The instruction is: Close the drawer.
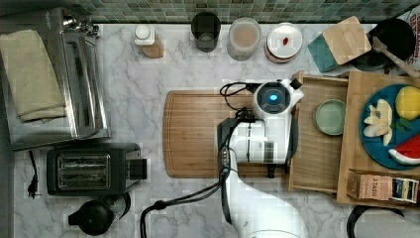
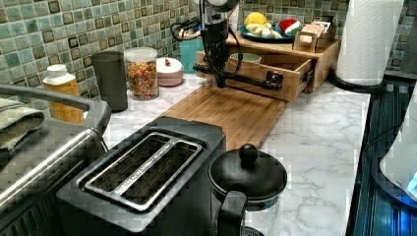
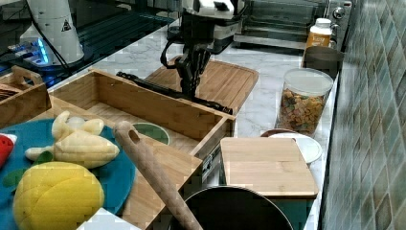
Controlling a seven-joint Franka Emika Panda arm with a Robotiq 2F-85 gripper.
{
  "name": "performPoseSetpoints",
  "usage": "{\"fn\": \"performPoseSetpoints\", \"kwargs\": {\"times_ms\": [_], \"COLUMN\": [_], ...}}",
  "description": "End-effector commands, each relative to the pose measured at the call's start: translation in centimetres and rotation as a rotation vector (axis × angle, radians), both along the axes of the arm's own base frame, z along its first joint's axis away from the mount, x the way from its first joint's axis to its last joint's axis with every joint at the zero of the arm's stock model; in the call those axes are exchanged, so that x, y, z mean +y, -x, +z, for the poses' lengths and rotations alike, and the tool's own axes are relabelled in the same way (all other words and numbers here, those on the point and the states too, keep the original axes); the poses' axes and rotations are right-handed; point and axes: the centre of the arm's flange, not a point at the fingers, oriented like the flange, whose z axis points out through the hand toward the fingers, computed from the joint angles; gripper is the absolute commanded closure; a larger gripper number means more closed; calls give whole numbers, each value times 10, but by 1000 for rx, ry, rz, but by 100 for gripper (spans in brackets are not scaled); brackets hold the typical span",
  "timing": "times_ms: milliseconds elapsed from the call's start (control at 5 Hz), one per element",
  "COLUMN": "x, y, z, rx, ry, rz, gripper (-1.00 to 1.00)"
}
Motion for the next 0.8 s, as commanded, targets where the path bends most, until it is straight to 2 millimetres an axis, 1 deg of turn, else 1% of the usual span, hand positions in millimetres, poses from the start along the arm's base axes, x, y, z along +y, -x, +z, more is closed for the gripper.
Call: {"fn": "performPoseSetpoints", "kwargs": {"times_ms": [200,400,600,800], "x": [-232,-275,-310,-308], "y": [25,33,32,36], "z": [57,73,69,81], "rx": [-124,-82,-64,-97], "ry": [45,106,95,159], "rz": [-281,-242,-222,-217], "gripper": [100,100,100,100]}}
